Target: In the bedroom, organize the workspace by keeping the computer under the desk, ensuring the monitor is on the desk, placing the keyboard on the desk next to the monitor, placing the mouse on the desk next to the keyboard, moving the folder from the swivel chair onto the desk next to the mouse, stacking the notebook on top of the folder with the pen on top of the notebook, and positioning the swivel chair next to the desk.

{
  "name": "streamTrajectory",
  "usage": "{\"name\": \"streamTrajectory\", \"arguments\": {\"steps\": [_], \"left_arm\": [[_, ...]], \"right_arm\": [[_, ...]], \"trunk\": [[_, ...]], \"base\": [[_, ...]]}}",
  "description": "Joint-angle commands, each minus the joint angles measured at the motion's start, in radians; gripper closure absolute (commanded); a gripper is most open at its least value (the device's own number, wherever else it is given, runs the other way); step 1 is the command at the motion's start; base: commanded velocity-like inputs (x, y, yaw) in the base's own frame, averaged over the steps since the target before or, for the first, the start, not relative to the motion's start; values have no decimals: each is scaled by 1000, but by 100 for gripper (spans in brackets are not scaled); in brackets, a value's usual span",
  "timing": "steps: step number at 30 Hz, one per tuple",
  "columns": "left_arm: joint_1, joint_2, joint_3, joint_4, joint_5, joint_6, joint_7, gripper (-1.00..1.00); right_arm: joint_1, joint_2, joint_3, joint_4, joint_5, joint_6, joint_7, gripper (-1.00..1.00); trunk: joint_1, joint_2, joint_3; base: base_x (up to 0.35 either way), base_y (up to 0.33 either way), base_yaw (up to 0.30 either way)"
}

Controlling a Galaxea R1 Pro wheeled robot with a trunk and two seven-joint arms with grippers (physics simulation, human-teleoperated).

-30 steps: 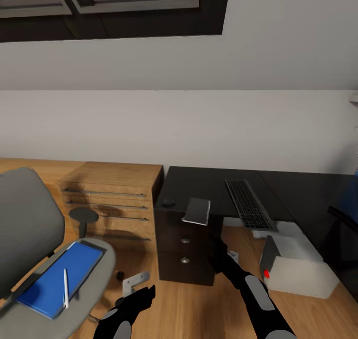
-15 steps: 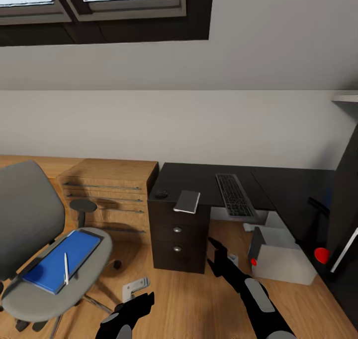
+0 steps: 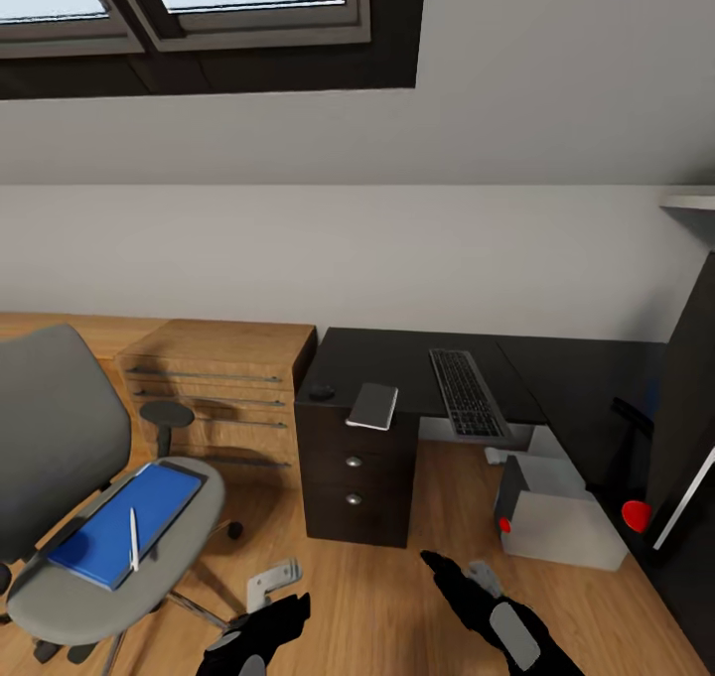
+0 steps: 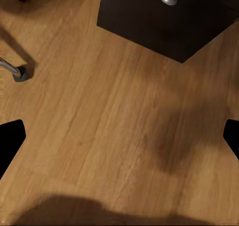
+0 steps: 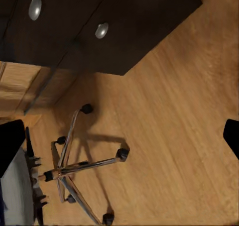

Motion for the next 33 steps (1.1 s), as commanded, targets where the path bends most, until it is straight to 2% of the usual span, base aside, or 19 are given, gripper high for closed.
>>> {"name": "streamTrajectory", "arguments": {"steps": [1,2,5,7,8,11,14,18,19,25,26,29,33], "left_arm": [[-1,0,-3,10,10,1,9,-100],[-1,-1,-7,32,10,1,10,-100],[-1,-2,-25,79,9,0,12,-100],[-1,-2,-44,115,8,-1,12,-100],[-1,-1,-60,147,7,-5,12,-100],[-1,0,-77,181,7,-24,12,-100],[-1,0,-87,219,8,-58,12,-100],[-1,0,-96,309,6,-105,11,-100],[0,0,-98,363,4,-128,11,-100],[0,-3,-101,501,-20,-217,10,-100],[1,-4,-101,529,-31,-248,10,-100],[1,-7,-101,560,-54,-290,9,-100],[1,-10,-102,580,-70,-312,9,-100]], "right_arm": [[0,-4,-7,23,32,-32,2,-100],[0,-16,-8,69,95,-123,2,-100],[-1,-31,-9,141,158,-279,2,-100],[-1,-37,-8,191,183,-386,1,-100],[-1,-41,-9,239,198,-490,-1,-100],[-1,-45,-10,305,211,-631,-4,-100],[0,-46,-10,356,218,-738,-9,-100],[0,-46,-11,399,222,-810,-20,-100],[0,-44,-11,411,224,-829,-32,-100],[0,-43,-11,436,228,-855,-70,-100],[0,-43,-10,440,228,-859,-76,-100],[0,-44,-9,444,230,-862,-83,-100],[0,-42,-7,448,232,-862,-88,-100]], "trunk": [[-4,7,2],[-8,14,5],[-19,35,15],[-27,49,21],[-31,56,24],[-42,77,34],[-54,98,43],[-69,126,55],[-73,133,59],[-96,175,77],[-100,182,81],[-111,203,90],[-127,231,102]], "base": [[0,0,0],[0,0,0],[0,0,0],[0,0,0],[0,0,0],[0,0,0],[0,0,0],[0,0,0],[0,0,0],[0,0,0],[0,0,0],[0,0,0],[0,0,0]]}}
